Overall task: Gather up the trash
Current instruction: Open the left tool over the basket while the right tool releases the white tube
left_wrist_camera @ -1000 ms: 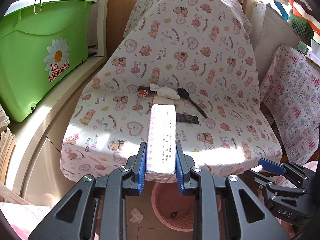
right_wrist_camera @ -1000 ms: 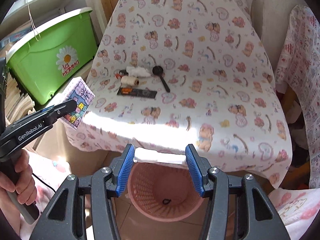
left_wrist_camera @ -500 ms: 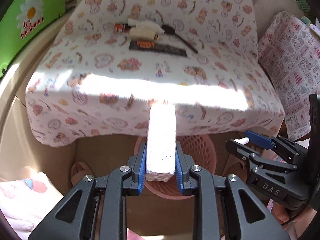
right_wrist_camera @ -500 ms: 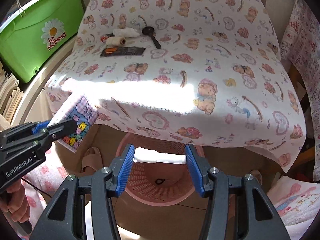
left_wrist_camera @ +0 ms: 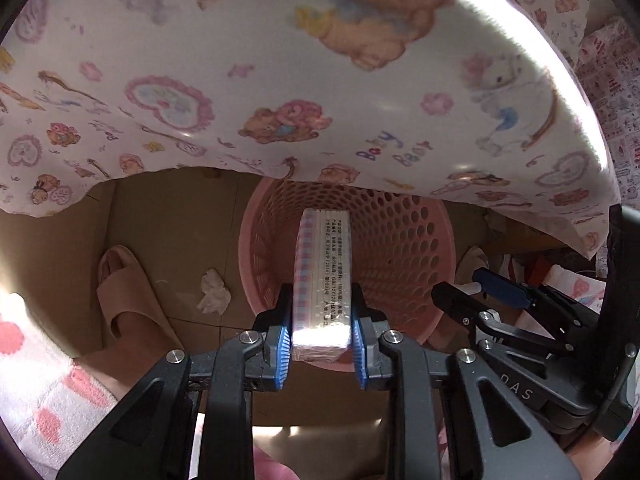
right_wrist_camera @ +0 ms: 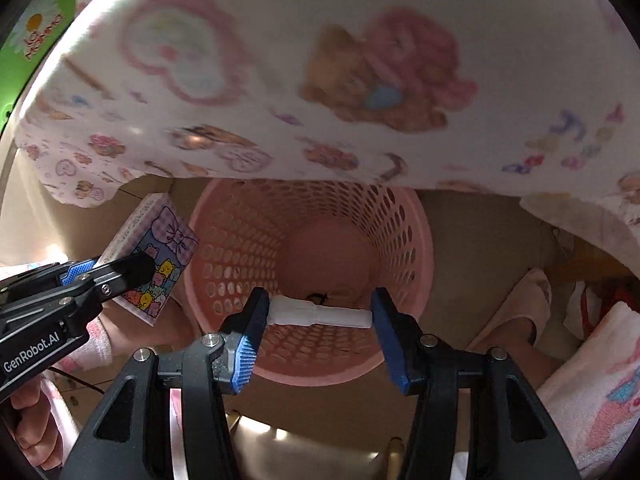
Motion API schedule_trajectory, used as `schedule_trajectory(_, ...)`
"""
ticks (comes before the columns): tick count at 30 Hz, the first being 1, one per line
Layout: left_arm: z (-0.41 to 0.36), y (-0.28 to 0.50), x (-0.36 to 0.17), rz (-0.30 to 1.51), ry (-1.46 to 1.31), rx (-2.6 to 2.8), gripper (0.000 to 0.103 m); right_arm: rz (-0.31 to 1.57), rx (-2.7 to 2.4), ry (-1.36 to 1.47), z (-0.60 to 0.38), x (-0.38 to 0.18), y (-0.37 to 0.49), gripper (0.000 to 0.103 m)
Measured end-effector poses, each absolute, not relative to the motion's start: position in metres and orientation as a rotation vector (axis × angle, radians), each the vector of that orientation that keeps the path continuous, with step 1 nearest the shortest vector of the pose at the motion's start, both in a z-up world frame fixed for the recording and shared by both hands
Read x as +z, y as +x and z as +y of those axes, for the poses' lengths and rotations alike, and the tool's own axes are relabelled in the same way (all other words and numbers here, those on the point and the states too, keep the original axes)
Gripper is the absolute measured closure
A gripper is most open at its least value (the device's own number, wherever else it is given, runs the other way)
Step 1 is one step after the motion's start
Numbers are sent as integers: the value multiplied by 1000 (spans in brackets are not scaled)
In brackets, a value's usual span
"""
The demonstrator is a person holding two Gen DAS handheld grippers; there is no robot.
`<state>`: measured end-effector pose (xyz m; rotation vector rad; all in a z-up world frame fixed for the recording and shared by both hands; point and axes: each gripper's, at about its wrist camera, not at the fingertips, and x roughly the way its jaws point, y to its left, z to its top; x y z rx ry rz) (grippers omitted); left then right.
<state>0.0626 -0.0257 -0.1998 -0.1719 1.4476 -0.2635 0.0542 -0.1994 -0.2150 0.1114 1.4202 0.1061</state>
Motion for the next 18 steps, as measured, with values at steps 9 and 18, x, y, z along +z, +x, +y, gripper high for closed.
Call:
schedule_trajectory(9, -31, 64, -215, 1519, -133, -273, 69, 1455, 118, 215, -211, -223, 58, 47)
schedule_trajectory(18, -29, 60, -202, 1484, -65, -220, 50, 1450, 103, 207, -205, -221, 57, 39)
